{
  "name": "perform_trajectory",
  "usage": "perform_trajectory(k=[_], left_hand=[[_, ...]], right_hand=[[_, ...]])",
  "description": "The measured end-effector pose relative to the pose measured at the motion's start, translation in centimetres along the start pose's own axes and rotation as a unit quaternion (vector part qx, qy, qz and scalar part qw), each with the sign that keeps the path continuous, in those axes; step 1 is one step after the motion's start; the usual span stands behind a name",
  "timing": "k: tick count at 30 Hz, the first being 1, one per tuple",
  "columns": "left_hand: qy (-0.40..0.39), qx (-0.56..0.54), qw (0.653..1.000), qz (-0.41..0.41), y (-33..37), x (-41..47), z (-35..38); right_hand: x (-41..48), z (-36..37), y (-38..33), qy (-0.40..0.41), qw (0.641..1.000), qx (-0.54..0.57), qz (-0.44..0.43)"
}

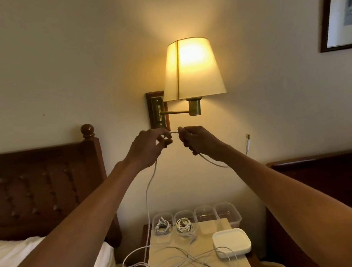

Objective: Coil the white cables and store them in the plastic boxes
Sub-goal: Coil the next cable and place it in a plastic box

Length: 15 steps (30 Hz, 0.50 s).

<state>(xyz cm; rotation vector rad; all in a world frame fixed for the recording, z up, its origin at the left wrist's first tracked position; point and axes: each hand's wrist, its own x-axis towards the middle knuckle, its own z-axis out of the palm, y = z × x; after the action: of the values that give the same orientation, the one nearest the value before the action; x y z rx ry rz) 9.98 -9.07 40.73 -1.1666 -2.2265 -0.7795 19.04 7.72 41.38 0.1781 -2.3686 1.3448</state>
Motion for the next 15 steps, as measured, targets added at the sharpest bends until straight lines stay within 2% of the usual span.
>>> perform_trajectory(k=[4, 7, 9, 10, 13, 15], left_hand=[[0.083, 0.038, 0.996, -0.008, -0.4, 0.7, -1.2], [0.145, 0.114, 0.979, -0.092, -2.2, 1.0, -2.4], [0.106, 0.186, 0.97, -0.116, -2.7, 0.7, -2.5], [0.078, 0.195, 0.972, -0.102, -2.7, 0.6, -2.3], [0.012, 0.083, 0.996, -0.015, -0.8, 0.2, -1.1], [0.015, 0.022, 0.999, 0.028, 0.3, 0.0, -0.1]], right_hand=[[-0.6, -0.4, 0.0, -0.008, 1.0, 0.013, 0.02], [-1.0, -0.7, 0.3, -0.028, 0.998, -0.053, 0.028], [-1.1, -0.9, 0.1, -0.02, 0.996, -0.084, 0.031], [-1.0, -1.0, -0.2, -0.011, 0.997, -0.067, 0.038], [-0.6, -0.9, -1.2, 0.011, 0.999, -0.001, 0.046], [-0.4, -0.7, -1.5, 0.022, 0.998, 0.028, 0.05]])
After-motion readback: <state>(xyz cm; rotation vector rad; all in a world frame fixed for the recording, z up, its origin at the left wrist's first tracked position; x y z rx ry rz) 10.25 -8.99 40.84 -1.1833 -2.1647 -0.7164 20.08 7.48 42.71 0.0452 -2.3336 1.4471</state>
